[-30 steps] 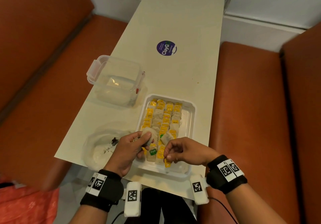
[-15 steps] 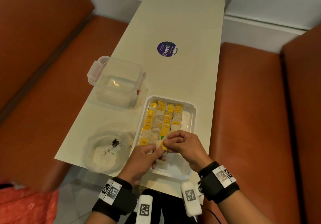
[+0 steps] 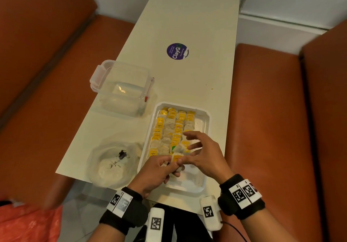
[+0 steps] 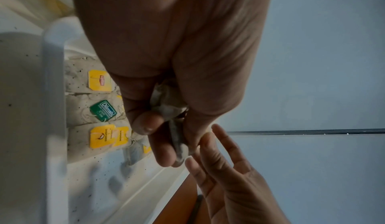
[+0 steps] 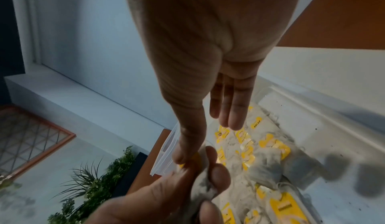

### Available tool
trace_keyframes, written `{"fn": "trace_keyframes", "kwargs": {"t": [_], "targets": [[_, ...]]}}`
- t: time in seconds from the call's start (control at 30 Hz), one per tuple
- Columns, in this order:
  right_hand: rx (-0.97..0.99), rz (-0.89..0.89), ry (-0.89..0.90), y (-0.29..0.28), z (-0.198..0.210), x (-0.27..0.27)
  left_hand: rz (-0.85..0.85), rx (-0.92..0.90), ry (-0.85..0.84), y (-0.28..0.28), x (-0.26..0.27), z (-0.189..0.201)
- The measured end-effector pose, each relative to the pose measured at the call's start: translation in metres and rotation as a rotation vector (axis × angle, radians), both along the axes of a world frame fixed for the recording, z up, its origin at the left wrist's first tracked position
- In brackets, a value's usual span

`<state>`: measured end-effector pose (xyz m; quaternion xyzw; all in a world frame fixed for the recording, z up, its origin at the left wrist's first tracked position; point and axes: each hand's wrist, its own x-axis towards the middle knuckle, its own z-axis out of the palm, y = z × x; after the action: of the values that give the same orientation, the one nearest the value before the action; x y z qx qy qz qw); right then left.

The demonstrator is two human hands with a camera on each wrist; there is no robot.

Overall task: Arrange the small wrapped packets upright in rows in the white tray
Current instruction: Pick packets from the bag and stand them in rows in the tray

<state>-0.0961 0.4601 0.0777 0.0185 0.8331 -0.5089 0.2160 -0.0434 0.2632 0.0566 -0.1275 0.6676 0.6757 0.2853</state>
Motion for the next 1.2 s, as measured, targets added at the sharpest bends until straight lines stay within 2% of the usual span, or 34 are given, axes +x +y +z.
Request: {"fn": "trace_keyframes", "kwargs": {"t": [0.2,0.37,0.47,0.6,0.77,1.07,1.2], "targets": [[-0.049,0.149,-0.046,0.003,0.0,0.006,-0.018,-0.014,0.018,0.0,-0.001,-0.003],[-0.122,0.089,-0.075,0.009,-0.011,0.009,-0.056,-0.041,0.02,0.003,-0.001,-0.01],[-0.043,0.052,-0.064,0.015,-0.021,0.008,-0.027,-0.125,0.007,0.003,0.0,-0.014],[0.147,0.027,-0.076,0.02,-0.041,0.003,0.167,-0.198,-0.048,-0.007,-0.001,-0.023],[0.346,0.226,-0.115,0.01,-0.06,-0.002,0.235,-0.21,-0.034,-0.02,-0.003,-0.021],[0.425,0.328,-0.157,-0.006,-0.073,-0.024,0.193,-0.358,-0.026,-0.014,-0.014,-0.029],[0.434,0.255,-0.13,-0.009,-0.076,-0.027,0.165,-0.396,-0.024,-0.009,-0.02,-0.033]]}}
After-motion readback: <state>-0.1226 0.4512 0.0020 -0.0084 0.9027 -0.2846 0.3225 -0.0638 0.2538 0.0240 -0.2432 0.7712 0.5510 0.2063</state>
